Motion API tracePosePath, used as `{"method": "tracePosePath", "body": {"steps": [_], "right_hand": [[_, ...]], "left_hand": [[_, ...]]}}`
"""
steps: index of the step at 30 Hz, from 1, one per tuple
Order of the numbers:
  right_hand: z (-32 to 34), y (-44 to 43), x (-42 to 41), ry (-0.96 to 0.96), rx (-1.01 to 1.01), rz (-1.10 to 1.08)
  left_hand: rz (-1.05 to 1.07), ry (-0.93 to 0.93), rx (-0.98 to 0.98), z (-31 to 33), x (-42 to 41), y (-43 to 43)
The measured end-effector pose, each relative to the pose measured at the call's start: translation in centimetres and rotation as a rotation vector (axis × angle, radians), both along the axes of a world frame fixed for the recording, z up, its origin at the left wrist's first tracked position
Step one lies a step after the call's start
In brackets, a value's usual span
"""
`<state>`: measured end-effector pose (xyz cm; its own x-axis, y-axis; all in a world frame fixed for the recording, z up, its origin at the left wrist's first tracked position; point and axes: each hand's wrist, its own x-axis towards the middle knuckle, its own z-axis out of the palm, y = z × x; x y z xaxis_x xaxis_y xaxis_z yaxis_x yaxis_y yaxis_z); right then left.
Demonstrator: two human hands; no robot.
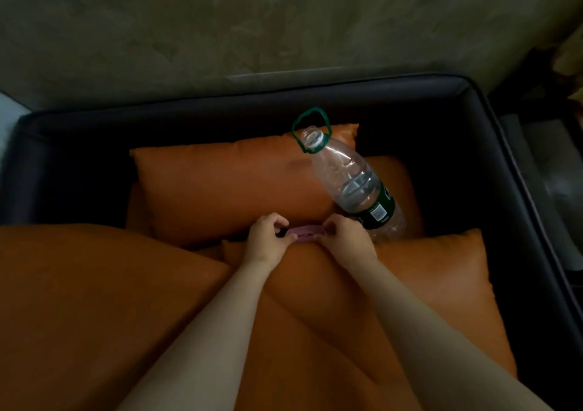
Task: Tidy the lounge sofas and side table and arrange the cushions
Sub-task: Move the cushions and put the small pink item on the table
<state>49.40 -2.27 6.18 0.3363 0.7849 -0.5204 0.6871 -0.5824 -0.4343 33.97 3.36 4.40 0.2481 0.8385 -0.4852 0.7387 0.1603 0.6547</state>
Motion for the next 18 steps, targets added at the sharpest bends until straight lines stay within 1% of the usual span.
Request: {"method": "tracePosePath", "body": {"steps": [5, 8, 14, 18], "right_hand": [[-1.0, 1.3, 0.7, 0.063, -0.075, -0.008], [-1.4, 1.9, 1.0, 0.1, -0.114, -0.001], [-1.6, 1.8, 1.4, 0.162, -0.14, 0.023], [-1.5, 1.4, 1.6, 0.184, -0.208, 0.08]], "left_hand": [[-0.022, 0.011, -0.08, -0.8, 0.2, 0.7], [-0.018, 0.019, -0.088, -1.2, 0.2, 0.9], [-0.092, 0.15, -0.036, -1.0, 0.3, 1.5], [-0.173, 0.224, -0.067, -0.3, 0.3, 1.3]]}}
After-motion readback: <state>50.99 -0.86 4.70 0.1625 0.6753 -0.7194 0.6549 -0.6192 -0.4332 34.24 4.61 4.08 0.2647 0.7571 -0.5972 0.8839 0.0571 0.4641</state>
